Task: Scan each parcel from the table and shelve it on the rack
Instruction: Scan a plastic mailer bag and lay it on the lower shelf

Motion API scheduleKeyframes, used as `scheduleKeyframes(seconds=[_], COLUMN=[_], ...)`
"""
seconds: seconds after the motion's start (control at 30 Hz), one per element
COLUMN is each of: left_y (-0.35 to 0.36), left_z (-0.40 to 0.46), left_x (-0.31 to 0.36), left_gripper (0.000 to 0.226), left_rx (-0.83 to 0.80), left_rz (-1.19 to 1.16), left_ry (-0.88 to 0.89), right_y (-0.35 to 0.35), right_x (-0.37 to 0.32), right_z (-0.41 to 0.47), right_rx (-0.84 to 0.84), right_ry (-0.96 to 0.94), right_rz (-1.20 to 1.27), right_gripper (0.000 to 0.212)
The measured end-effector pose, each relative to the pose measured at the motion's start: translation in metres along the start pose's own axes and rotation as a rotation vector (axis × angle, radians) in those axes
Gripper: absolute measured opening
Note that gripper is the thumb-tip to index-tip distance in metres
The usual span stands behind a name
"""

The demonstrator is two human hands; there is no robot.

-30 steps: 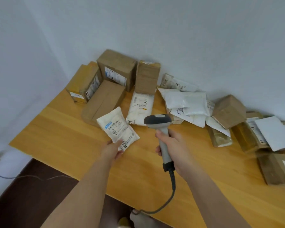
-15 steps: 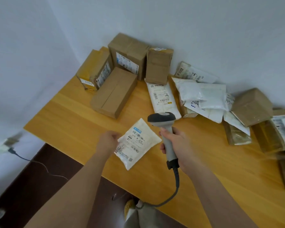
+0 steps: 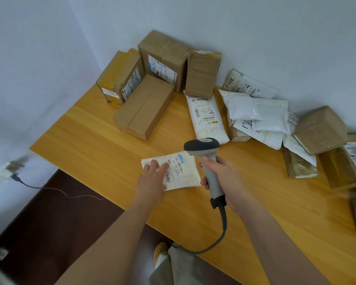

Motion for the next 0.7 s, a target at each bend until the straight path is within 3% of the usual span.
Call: scheduleKeyframes(seconds=[0.17,0.33,0.47,0.7], left_y=[-0.002,-0.001,-0.001,0.004], left_z=[0.000,-0.004,-0.017,-0.020], left_x=[-0.002,-0.008,-0.010,0.013], left_gripper=[0.072,0.050,0.035,0.046], left_rx=[0.031,-0.044,0.106,0.050], left_rz=[0.078,-0.391,-0.250,-0.093], left_ry=[0.110,-0.025,0.059,0.190], right_y=[0.000,0.001,0.001,0.001], right_x=[0.002,0.002,0.004,0.006], right_z=[0.005,0.005,0.005,-0.001], right_rx=[-0.006,-0.016,-0.010,-0.001], right_ry=[0.017,0.012,0.032,0.044], right_rz=[0.035,0.030,0.019,0.018], right_gripper=[0.020,0.019,0.019,0.018])
Point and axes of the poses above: each hand's wrist, its own z-axis towards the middle knuckle, its own y-axis out of the palm, x = y × z, the point moved 5 cm from there along z, towards the middle knuckle, and after that the axes turned 6 degrees about -y, right-handed, at the moved point
